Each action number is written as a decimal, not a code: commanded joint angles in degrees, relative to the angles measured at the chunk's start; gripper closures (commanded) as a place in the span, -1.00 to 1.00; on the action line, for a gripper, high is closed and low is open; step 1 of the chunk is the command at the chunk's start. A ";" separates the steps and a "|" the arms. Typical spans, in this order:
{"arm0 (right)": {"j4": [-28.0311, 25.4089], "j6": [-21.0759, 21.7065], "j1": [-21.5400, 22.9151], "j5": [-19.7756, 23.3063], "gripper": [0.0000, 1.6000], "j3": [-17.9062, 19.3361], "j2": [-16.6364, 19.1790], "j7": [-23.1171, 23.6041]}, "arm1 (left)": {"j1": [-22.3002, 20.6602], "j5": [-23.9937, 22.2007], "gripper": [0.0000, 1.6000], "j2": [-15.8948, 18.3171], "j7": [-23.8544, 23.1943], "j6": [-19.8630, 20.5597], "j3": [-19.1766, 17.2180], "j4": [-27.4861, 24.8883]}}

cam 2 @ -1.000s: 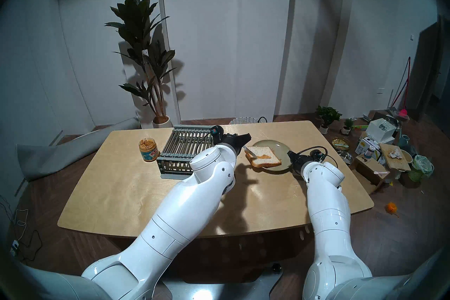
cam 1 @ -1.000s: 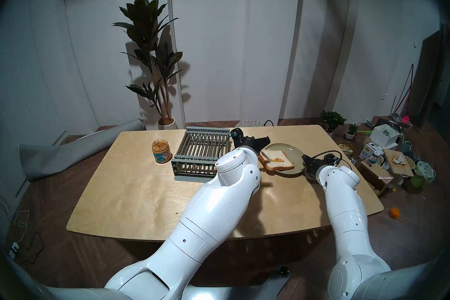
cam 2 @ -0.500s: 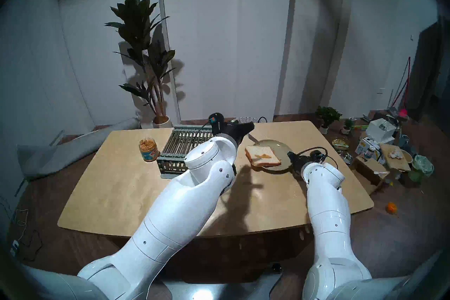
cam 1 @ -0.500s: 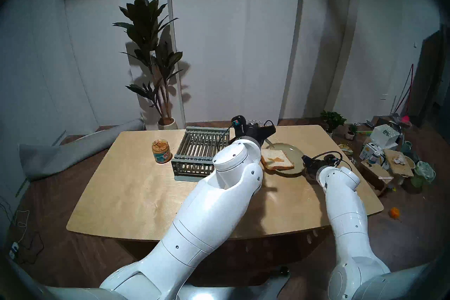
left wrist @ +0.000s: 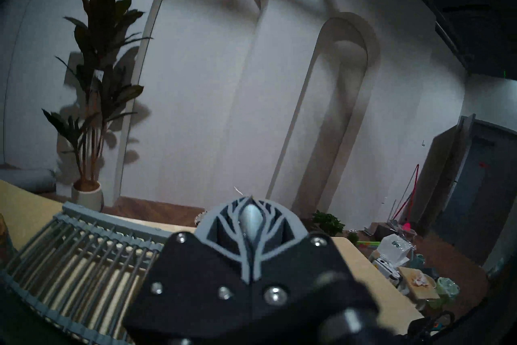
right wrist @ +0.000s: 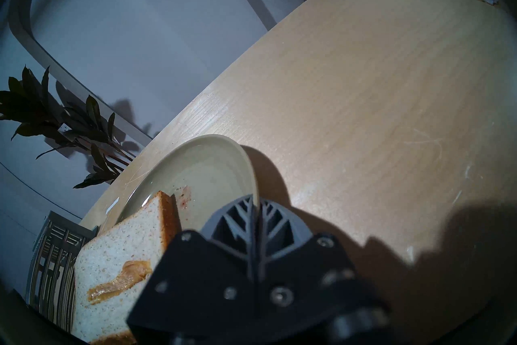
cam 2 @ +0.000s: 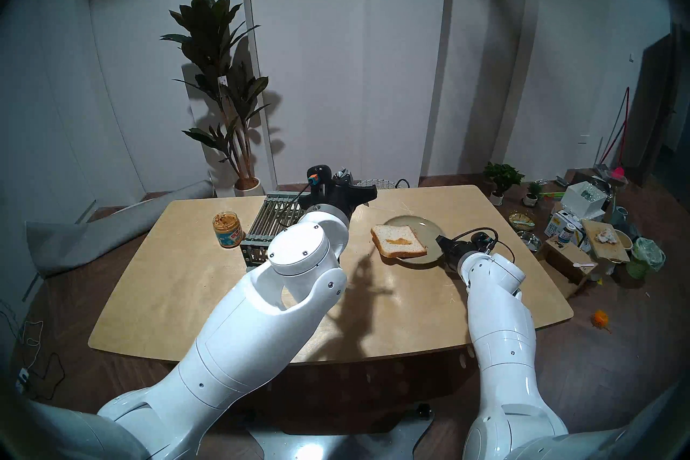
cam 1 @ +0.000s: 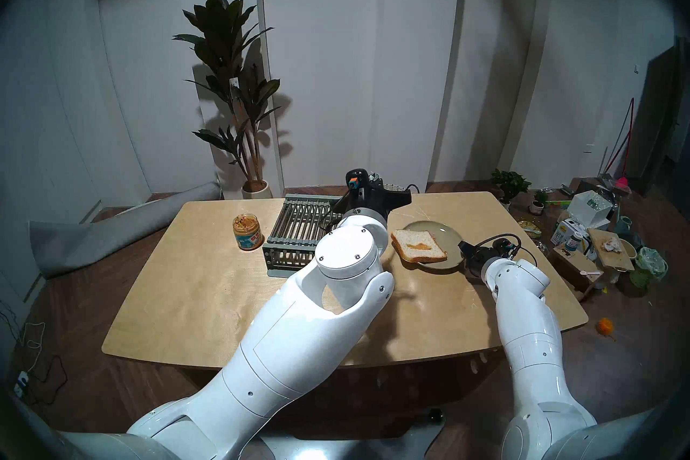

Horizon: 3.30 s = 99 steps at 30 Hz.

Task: Spread peanut butter over the slice of bread with the knife

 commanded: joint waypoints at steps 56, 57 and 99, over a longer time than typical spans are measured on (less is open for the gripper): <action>-31.83 -8.53 -12.08 -6.77 -1.00 -1.32 2.94 6.50 | 4.14 23.68 1.00 21.06 6.37 -19.61 1.84 6.79; -31.98 -9.25 -12.50 -7.12 -1.00 -1.47 2.78 6.49 | 4.17 21.07 1.00 21.21 4.78 -19.32 1.25 6.43; -29.24 -13.85 -11.93 -12.48 -1.00 -5.09 0.65 3.95 | 3.72 12.88 1.00 22.75 -2.85 -13.96 0.11 4.59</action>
